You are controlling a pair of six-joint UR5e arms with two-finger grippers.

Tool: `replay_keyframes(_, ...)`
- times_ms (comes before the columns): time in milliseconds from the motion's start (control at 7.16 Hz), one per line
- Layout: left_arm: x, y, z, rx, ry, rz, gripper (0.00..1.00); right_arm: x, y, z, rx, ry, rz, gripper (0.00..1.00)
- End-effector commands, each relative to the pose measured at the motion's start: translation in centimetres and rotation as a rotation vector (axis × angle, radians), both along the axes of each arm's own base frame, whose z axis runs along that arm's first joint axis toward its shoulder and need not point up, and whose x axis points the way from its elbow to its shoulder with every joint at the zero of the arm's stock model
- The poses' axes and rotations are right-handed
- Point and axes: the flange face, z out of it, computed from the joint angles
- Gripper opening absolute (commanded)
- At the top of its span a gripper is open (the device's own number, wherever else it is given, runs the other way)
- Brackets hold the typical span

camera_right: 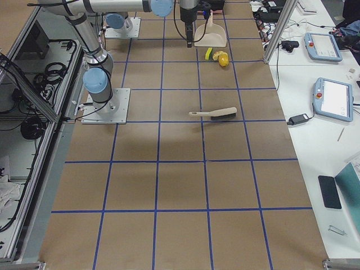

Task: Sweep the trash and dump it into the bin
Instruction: 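Move the left gripper to the dustpan handle while the right nears the brush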

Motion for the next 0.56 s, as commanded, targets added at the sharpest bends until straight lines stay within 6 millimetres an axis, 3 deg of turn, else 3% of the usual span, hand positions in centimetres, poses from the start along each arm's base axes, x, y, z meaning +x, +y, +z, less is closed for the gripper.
replay_keyframes(0,0.5,-2.8,-1.7,-0.051,-0.038,-0.3,0.93,-0.4,0.0,-0.2,0.018,0.009,0.016,1.0)
replay_keyframes(140,1.4,-4.4,-3.2,-0.052,-0.05,-0.433,0.91,-2.1,-0.9,-0.6,0.027,0.015,0.069,1.0)
replay_keyframes(279,3.8,-6.5,-5.8,-0.043,-0.063,-0.586,0.91,-6.5,-1.8,-0.6,0.031,0.008,0.086,1.0)
replay_keyframes(419,4.7,-8.3,-7.7,-0.052,-0.092,-0.776,0.91,-11.3,-2.5,-0.7,0.038,0.003,0.12,1.0)
